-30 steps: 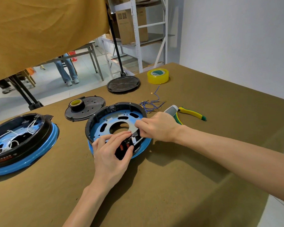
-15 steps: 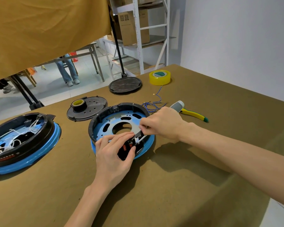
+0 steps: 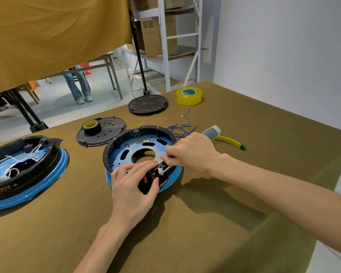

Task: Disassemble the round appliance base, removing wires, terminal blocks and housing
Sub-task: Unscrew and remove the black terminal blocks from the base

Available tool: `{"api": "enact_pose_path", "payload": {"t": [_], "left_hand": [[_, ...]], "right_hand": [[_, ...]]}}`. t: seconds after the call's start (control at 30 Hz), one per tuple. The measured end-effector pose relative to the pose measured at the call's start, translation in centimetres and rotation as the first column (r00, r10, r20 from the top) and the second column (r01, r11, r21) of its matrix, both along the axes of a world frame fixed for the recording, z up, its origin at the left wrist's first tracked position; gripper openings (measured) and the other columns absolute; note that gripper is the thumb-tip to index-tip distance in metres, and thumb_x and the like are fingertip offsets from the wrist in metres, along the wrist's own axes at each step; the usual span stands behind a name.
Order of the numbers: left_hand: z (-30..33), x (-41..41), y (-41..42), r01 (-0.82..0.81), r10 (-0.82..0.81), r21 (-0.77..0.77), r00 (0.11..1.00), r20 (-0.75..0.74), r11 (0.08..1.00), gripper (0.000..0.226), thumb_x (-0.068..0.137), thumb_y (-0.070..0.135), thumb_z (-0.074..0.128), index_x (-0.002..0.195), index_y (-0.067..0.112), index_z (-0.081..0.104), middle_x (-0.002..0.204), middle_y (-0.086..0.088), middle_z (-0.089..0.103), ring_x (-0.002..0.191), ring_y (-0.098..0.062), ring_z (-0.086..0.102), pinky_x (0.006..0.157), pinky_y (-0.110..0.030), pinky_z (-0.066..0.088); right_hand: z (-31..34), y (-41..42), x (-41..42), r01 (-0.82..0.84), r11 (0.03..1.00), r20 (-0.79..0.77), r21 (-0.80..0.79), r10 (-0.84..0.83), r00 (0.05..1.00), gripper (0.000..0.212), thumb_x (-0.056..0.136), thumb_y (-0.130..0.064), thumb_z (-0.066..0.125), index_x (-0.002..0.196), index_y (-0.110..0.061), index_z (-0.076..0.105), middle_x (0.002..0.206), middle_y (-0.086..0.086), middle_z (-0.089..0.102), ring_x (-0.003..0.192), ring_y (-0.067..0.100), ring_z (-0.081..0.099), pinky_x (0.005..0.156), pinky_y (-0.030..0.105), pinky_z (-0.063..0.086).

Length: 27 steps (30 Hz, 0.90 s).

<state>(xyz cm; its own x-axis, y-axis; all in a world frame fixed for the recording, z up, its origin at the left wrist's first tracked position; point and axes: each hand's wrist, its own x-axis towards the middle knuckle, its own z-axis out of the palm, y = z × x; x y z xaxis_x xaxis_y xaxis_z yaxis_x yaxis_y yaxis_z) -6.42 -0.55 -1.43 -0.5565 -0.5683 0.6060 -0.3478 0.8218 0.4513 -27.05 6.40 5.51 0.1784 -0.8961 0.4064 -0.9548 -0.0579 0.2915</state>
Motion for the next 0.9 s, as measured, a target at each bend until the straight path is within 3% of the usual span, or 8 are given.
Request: {"api": "enact_pose_path", "payload": {"t": [0.13, 0.27, 0.37, 0.47, 0.63, 0.77, 0.9], "left_hand": [[0.1, 0.0, 0.0, 0.008, -0.008, -0.005, 1.0, -0.001, 1.0, 0.042, 0.087, 0.044, 0.063, 0.125, 0.029, 0.073, 0.119, 0.025, 0.064, 0.109, -0.004, 0.05, 0.101, -0.017, 0.023], [0.0, 0.1, -0.1, -0.005, 0.005, -0.009, 1.0, 0.012, 1.0, 0.041, 0.086, 0.04, 0.068, 0.125, 0.028, 0.073, 0.118, 0.02, 0.069, 0.109, -0.007, 0.053, 0.099, -0.027, 0.029], [-0.1, -0.1, 0.0, -0.015, 0.015, -0.006, 1.0, -0.006, 1.0, 0.04, 0.085, 0.04, 0.068, 0.123, 0.028, 0.074, 0.117, 0.022, 0.067, 0.11, -0.006, 0.051, 0.099, -0.026, 0.028], [-0.1, -0.4, 0.1, -0.022, 0.022, 0.007, 0.999, -0.024, 1.0, 0.039, 0.084, 0.036, 0.071, 0.122, 0.029, 0.074, 0.117, 0.023, 0.066, 0.109, -0.005, 0.05, 0.098, -0.025, 0.026], [-0.1, -0.4, 0.0, -0.02, 0.02, 0.007, 1.0, -0.024, 1.0, 0.04, 0.083, 0.038, 0.072, 0.122, 0.029, 0.074, 0.118, 0.023, 0.067, 0.109, -0.006, 0.05, 0.099, -0.027, 0.029], [-0.1, -0.3, 0.0, -0.012, 0.012, 0.006, 1.0, -0.028, 1.0, 0.04, 0.086, 0.047, 0.064, 0.122, 0.031, 0.073, 0.119, 0.026, 0.065, 0.108, -0.005, 0.051, 0.098, -0.027, 0.028], [-0.2, -0.1, -0.2, -0.001, 0.001, 0.004, 1.0, -0.025, 1.0, 0.043, 0.088, 0.051, 0.061, 0.124, 0.031, 0.073, 0.119, 0.027, 0.063, 0.109, -0.005, 0.051, 0.098, -0.028, 0.029]], "right_hand": [[1.0, -0.5, 0.0, -0.013, 0.998, -0.05, 0.062, 0.016, 0.999, 0.052, 0.107, -0.052, 0.033, 0.069, -0.019, 0.049, 0.057, -0.003, 0.047, 0.051, 0.025, 0.049, 0.051, 0.029, 0.031], [1.5, -0.5, 0.1, -0.002, 0.997, -0.057, 0.072, 0.006, 0.998, 0.054, 0.107, -0.051, 0.031, 0.067, -0.02, 0.049, 0.058, -0.004, 0.047, 0.052, 0.023, 0.05, 0.052, 0.029, 0.034], [0.9, 0.1, 0.7, 0.041, 0.998, -0.091, 0.047, -0.036, 0.995, 0.056, 0.109, -0.047, 0.023, 0.07, -0.02, 0.054, 0.063, -0.005, 0.053, 0.056, 0.023, 0.056, 0.054, 0.031, 0.045], [0.1, 0.5, 1.1, 0.062, 0.998, -0.083, 0.02, -0.06, 0.995, 0.056, 0.109, -0.045, 0.018, 0.074, -0.021, 0.055, 0.066, -0.005, 0.057, 0.058, 0.022, 0.059, 0.055, 0.032, 0.046], [0.1, -0.2, 0.3, 0.02, 1.0, -0.001, -0.017, -0.02, 1.0, 0.049, 0.106, -0.043, 0.034, 0.069, -0.02, 0.056, 0.057, -0.003, 0.054, 0.051, 0.024, 0.054, 0.049, 0.03, 0.032], [0.1, -0.6, -0.2, -0.043, 0.997, 0.073, -0.056, 0.047, 0.996, 0.047, 0.102, -0.04, 0.049, 0.06, -0.017, 0.053, 0.048, 0.0, 0.047, 0.043, 0.028, 0.046, 0.043, 0.029, 0.036], [0.5, -0.8, -0.1, -0.069, 0.997, 0.068, -0.027, 0.071, 0.995, 0.048, 0.103, -0.041, 0.044, 0.062, -0.018, 0.05, 0.05, -0.001, 0.047, 0.045, 0.027, 0.047, 0.044, 0.03, 0.04]]}}
